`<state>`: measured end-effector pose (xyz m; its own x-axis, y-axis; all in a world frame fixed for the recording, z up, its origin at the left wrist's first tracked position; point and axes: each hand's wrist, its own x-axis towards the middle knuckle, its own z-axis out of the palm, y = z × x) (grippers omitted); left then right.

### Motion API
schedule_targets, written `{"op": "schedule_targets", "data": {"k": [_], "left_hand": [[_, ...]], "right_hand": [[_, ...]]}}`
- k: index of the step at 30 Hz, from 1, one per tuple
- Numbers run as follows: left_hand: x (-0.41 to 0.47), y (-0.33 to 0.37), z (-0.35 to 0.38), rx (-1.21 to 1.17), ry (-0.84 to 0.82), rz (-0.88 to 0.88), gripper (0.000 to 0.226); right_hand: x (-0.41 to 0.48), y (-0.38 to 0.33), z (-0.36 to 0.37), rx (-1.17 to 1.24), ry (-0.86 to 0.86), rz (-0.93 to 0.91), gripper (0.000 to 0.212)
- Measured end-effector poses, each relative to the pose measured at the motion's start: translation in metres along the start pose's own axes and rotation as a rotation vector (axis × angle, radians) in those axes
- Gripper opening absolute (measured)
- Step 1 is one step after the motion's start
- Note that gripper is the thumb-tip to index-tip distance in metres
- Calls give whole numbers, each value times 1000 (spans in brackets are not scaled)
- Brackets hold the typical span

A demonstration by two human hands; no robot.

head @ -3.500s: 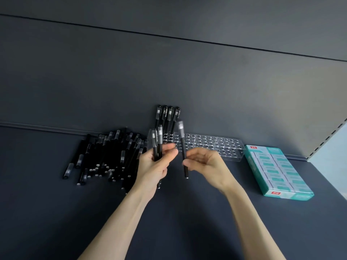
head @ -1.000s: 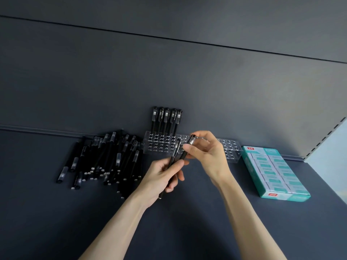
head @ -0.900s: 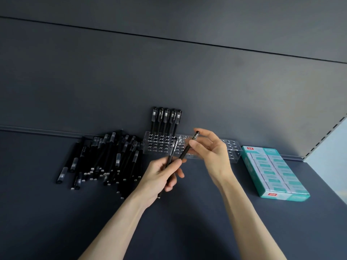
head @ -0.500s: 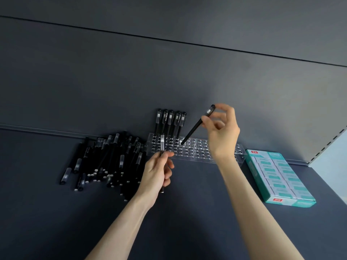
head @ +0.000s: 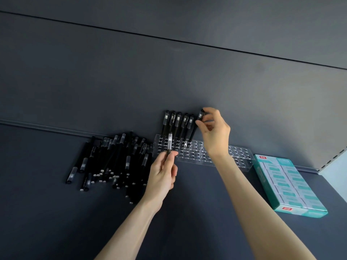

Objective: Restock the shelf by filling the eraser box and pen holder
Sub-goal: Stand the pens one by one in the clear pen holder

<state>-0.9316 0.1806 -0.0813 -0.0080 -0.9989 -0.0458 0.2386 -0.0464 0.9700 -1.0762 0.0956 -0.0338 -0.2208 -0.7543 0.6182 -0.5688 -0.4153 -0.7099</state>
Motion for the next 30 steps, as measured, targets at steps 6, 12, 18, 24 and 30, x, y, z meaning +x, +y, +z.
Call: {"op": "schedule_targets", "data": {"k": [6,12,18,24,30], "left_hand": [[0,1,0,0,7,-2,19],[1,-2,0,-24,-20,-23,21],[-5,0,1,34,-187,8,17],[-8,-2,7,76,-230,23,22],[-7,-5,7,141,-157,111,15]], "right_hand": [[-9,9,5,-59,-47,-4,30],[-16,9,0,-88,-41,-9,37],[-47,-12,-17,221,-119,210,17],[-66,-17,-29,515,-191,351,21],[-71,-14,-35,484,-249,366,36]]}}
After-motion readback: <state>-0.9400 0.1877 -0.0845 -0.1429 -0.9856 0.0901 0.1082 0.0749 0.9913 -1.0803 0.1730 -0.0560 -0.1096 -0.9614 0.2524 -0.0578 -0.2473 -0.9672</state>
